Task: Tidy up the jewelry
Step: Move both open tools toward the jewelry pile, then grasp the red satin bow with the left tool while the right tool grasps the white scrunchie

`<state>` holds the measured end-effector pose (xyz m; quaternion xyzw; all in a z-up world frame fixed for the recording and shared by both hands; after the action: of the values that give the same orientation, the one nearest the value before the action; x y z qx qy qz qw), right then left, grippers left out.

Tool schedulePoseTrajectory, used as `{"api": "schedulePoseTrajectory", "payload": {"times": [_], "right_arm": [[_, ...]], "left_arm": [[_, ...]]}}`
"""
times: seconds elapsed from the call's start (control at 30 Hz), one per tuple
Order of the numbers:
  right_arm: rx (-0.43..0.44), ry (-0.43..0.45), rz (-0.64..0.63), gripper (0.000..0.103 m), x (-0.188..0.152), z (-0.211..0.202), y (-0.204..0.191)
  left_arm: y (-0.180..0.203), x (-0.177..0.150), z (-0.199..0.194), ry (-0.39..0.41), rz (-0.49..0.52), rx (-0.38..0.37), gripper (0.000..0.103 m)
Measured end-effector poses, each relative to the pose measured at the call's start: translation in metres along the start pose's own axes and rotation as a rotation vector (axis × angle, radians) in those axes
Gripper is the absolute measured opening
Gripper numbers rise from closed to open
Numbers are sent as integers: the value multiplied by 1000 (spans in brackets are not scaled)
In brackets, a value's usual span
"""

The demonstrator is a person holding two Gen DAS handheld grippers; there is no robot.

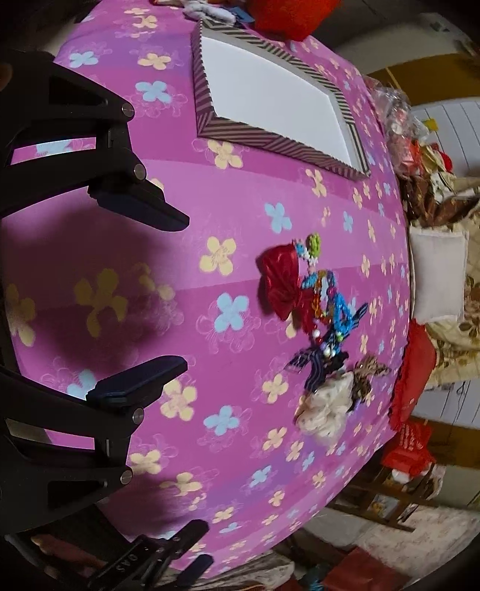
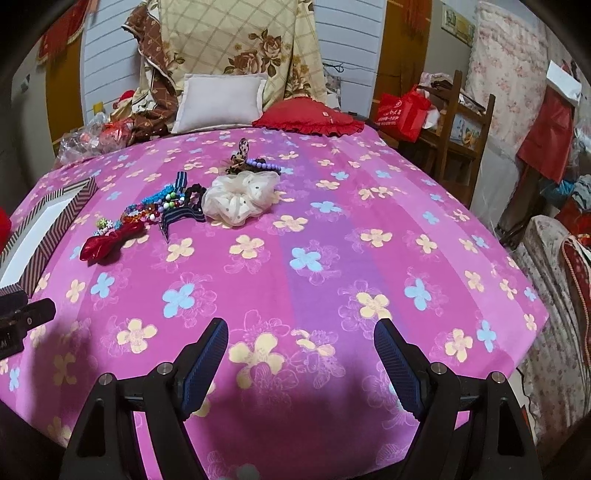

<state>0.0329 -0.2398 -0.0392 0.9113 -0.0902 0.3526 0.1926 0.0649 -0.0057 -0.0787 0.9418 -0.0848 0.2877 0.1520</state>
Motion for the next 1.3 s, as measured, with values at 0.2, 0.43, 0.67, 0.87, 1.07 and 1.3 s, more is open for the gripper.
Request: {"api": "schedulePoseTrajectory", "payload": {"times": [0.2,0.43,0.67,0.87,1.07,1.3], "right_arm": [[23,-10,-23,79,-2,10,-7],[94,-60,22,79,17,47,-7],[169,-108,38,79,51,84,-11],[237,-148,68,79,81,117,-20],[309,-201,114,79,116,154,-41],[315,-237,84,79,130,188,-79]], "left_arm": [[1,-2,3,-26,-2,26,70],[-14,14,6,-35,-72,3,70],[-11,60,38,-34,-1,12,70],[-12,85,92,-121,72,7,70],[-13,98,114,-137,122,-26,70],[-27,102,131,-168,31,-83,70]]}}
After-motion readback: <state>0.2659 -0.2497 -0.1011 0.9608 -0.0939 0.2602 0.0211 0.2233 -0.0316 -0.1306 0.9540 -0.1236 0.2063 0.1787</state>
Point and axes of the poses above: each gripper's, at about its wrist camera, not at the fingertips, and z roughly the way its jaws point, y to its right, x to its top, the point moved 10 cm from there along z, roughly the way its jaws point, and after that the axes turned 14 degrees about -x, right-handed, at the moved point
